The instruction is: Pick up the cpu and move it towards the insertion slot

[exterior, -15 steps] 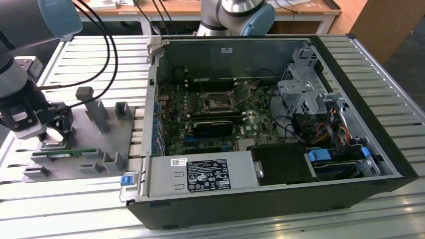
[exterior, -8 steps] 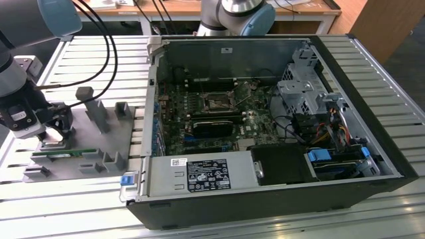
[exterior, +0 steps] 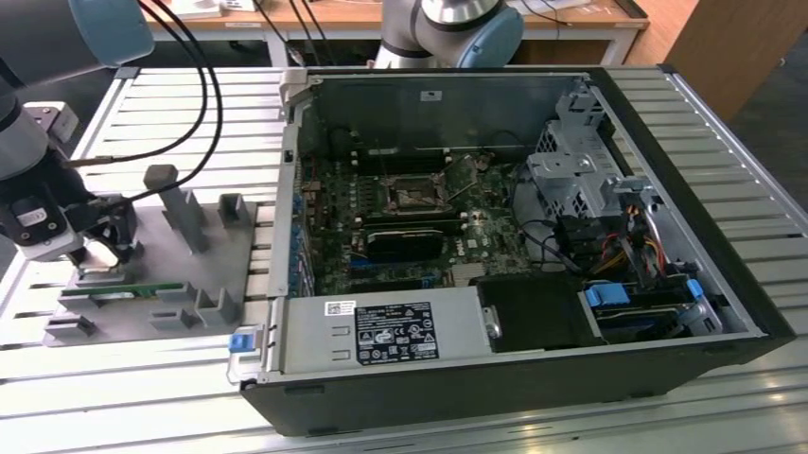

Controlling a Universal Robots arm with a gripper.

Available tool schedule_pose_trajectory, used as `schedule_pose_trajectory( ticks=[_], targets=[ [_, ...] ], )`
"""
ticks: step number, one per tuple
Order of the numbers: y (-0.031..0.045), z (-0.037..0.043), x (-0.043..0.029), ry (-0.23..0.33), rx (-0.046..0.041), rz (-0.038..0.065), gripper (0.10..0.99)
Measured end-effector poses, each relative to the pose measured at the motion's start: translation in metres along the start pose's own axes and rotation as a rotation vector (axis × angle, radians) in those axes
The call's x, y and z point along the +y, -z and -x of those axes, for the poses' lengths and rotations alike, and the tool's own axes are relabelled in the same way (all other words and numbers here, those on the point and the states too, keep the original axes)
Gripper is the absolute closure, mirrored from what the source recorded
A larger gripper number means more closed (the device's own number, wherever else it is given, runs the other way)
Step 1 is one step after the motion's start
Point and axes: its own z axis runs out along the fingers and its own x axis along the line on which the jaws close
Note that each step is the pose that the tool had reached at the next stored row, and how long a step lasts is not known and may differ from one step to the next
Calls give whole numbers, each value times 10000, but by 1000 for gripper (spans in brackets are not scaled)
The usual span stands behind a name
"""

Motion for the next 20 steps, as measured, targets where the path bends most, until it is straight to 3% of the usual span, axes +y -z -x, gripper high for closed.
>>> schedule_pose_trajectory(
  ticks=[20],
  targets=[
    [47,0,2,-110,-4,1,537]
  ],
)
